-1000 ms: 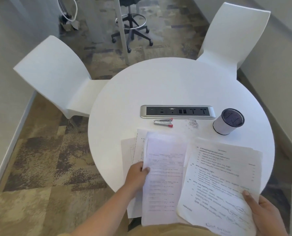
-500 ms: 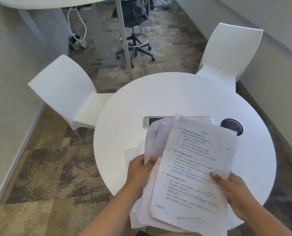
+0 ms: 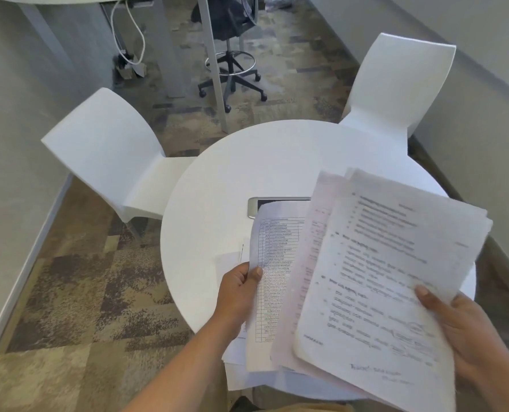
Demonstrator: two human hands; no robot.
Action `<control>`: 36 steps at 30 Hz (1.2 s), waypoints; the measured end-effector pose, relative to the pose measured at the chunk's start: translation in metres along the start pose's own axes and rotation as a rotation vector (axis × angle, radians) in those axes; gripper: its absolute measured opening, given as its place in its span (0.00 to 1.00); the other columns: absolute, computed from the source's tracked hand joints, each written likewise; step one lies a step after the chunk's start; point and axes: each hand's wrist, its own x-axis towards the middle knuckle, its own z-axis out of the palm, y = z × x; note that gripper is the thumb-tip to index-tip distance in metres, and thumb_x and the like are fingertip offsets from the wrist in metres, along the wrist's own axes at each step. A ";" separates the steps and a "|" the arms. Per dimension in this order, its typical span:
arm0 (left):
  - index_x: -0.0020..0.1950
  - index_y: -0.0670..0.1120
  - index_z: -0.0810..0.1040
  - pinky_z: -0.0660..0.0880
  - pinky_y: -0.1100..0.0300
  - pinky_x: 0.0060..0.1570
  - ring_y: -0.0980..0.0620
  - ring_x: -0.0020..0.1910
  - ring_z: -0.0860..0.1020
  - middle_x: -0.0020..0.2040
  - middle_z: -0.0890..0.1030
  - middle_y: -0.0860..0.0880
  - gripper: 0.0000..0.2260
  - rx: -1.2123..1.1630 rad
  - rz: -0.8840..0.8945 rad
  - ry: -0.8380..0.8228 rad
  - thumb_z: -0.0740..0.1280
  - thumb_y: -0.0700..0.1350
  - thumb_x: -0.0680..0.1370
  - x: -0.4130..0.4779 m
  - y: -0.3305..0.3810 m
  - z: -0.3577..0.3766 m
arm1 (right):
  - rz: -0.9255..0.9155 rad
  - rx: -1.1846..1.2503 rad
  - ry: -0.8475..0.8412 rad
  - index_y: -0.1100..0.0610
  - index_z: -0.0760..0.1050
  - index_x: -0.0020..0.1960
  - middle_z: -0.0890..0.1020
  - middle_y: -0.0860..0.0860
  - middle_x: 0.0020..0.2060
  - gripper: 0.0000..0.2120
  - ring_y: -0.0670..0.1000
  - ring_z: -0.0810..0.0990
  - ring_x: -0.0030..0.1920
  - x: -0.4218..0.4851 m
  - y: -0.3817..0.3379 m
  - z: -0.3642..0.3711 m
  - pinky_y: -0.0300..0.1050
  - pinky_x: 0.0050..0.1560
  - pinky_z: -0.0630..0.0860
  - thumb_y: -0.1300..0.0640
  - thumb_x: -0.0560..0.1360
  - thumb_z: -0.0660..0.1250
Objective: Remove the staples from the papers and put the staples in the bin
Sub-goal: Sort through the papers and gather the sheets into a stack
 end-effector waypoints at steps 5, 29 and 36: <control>0.50 0.48 0.86 0.81 0.58 0.43 0.52 0.43 0.85 0.47 0.88 0.48 0.09 0.047 0.009 -0.142 0.66 0.46 0.82 -0.011 0.013 0.016 | -0.030 -0.100 -0.134 0.60 0.76 0.60 0.85 0.63 0.52 0.22 0.68 0.84 0.49 0.003 -0.008 0.026 0.67 0.46 0.80 0.56 0.69 0.76; 0.59 0.47 0.74 0.77 0.53 0.54 0.49 0.55 0.78 0.57 0.77 0.50 0.19 0.767 -0.167 0.249 0.68 0.59 0.77 0.011 -0.070 -0.007 | 0.062 -0.184 0.168 0.66 0.78 0.57 0.83 0.63 0.54 0.14 0.64 0.81 0.53 -0.009 0.049 0.000 0.63 0.63 0.71 0.62 0.73 0.70; 0.64 0.46 0.66 0.73 0.54 0.58 0.47 0.62 0.70 0.63 0.69 0.47 0.38 1.173 -0.251 0.261 0.71 0.70 0.68 0.011 -0.094 -0.003 | 0.051 -0.226 0.229 0.64 0.80 0.52 0.84 0.59 0.51 0.17 0.61 0.82 0.52 -0.021 0.048 -0.008 0.59 0.57 0.75 0.55 0.68 0.74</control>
